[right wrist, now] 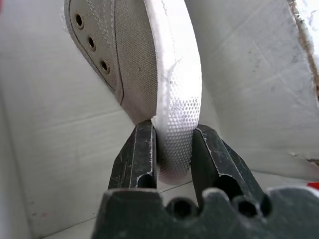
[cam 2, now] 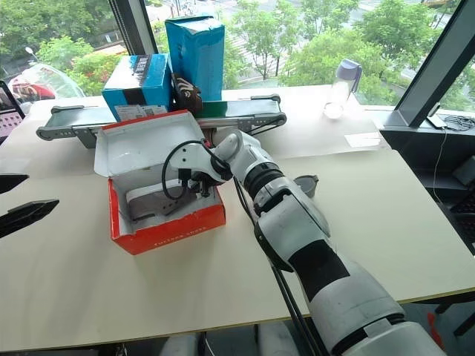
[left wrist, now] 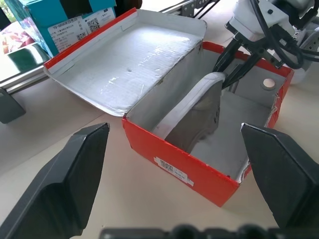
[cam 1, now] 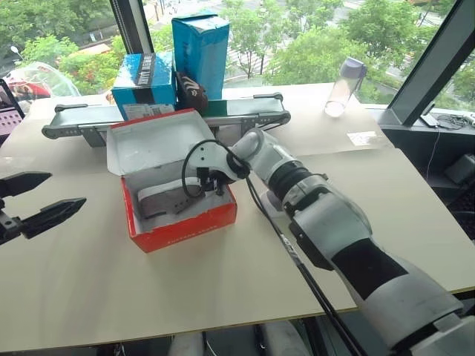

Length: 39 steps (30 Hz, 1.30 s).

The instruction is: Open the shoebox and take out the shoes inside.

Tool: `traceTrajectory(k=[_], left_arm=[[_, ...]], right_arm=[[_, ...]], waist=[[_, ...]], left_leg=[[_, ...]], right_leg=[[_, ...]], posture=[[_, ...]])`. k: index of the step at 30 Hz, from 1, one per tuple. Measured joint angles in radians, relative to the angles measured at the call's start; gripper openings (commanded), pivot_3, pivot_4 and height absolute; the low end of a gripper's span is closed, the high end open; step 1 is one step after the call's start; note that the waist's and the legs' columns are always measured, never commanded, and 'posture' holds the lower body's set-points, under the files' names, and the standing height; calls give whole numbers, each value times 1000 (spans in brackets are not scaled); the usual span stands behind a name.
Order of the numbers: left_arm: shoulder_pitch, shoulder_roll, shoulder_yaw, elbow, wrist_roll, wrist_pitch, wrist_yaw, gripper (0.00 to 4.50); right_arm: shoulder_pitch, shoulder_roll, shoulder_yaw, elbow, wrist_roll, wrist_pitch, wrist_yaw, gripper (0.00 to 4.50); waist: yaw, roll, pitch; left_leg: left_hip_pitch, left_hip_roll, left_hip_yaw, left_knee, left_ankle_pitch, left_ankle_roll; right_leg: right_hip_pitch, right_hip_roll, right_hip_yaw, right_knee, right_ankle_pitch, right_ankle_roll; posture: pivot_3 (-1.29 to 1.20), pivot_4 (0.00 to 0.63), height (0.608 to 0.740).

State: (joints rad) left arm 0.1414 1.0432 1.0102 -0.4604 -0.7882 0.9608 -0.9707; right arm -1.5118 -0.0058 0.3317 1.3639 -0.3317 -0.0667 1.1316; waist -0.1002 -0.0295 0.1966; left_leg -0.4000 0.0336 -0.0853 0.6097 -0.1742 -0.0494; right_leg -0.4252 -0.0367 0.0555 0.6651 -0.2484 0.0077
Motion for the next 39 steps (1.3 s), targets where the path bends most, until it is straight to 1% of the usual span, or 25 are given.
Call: traceTrajectory(k=[3,5,7,10,13,16,19,21,26,29,31,33,34,35,37,39], left_arm=[[-20,6,-29,13,1,-13,-1,4500],[-38,13,-63,26,1,-31,-4,4500],[-60,13,-101,41,0,-43,-6,4500],[-102,14,-171,61,-4,-60,-13,4500],[-126,15,-213,75,-5,-67,-25,4500],[-180,17,-283,97,-4,-83,-33,4500],[-234,18,-343,129,-3,-104,-39,4500],[-264,18,-389,157,-2,-112,-46,4500],[-308,19,-443,165,-3,-119,-52,4500],[-323,19,-459,168,-3,-119,-63,4500],[-328,19,-475,182,-2,-121,-69,4500],[-329,18,-486,194,0,-126,-72,4500],[-349,18,-509,197,1,-131,-73,4500],[-351,18,-512,199,1,-136,-78,4500],[-377,17,-543,220,6,-148,-82,4500],[-403,15,-578,241,12,-155,-88,4500]], right_arm=[[-15,-28,-35,-7,22,-7,79,1052],[-38,-61,-100,-28,92,18,184,1052],[-78,-100,-159,-58,157,57,251,1052],[-125,-188,-229,-117,220,106,284,1052],[-127,-262,-267,-143,255,153,292,1052],[-112,-360,-292,-153,278,217,289,1052],[-79,-479,-298,-169,274,242,282,1052],[-11,-562,-274,-171,236,242,271,1052],[51,-621,-221,-151,186,240,260,1052],[95,-732,-217,-188,187,249,348,1052],[165,-808,-192,-303,218,289,417,1052],[221,-841,-168,-390,269,338,429,1052],[309,-899,-137,-534,367,423,430,1052],[365,-937,-120,-620,434,480,431,1052],[504,-1053,-83,-852,624,628,433,1052],[583,-1132,-51,-991,743,702,434,1052]], waist=[[0,0,0],[1,0,1],[2,0,1],[6,0,1],[5,-1,0],[7,-1,1],[11,-1,1],[8,-1,1],[-8,2,2],[1,3,3],[4,3,3],[1,3,3],[2,3,3],[6,3,3],[14,5,5],[18,6,5]], left_leg=[[0,0,0,0,0,0],[-1,0,0,0,0,0],[-1,0,0,0,0,0],[0,0,0,0,0,0],[0,0,0,0,0,0],[-1,-1,0,0,0,0],[-2,-1,0,0,0,0],[-2,-1,2,0,0,0],[-1,-1,4,0,0,0],[-3,-2,4,0,0,0],[-3,-2,4,0,0,0],[-2,-2,5,1,0,0],[-2,-2,6,0,0,0],[-2,-2,5,1,0,0],[-2,-3,6,2,0,0],[-1,-3,6,3,0,0]], right_leg=[[0,0,0,0,0,0],[0,0,0,0,0,0],[0,0,0,0,0,0],[0,0,0,0,0,0],[0,0,0,-1,0,0],[0,0,0,0,0,0],[0,-1,0,-1,0,0],[0,-1,2,-1,0,0],[-2,0,5,0,0,0],[-2,-1,5,-1,0,0],[-2,-2,5,-1,-1,3],[-2,-2,5,-1,-2,5],[-2,-2,6,-1,-1,5],[-2,-2,6,0,-2,5],[-1,-2,6,0,-2,6],[-1,-2,7,0,-2,6]], posture=[[0,150,740],[0,150,740],[0,150,740],[0,150,740],[0,150,740],[0,150,740],[0,150,740],[0,150,740],[0,150,740],[0,150,740],[0,150,740],[0,150,740],[0,150,740],[0,150,740],[0,150,740],[0,150,740]])
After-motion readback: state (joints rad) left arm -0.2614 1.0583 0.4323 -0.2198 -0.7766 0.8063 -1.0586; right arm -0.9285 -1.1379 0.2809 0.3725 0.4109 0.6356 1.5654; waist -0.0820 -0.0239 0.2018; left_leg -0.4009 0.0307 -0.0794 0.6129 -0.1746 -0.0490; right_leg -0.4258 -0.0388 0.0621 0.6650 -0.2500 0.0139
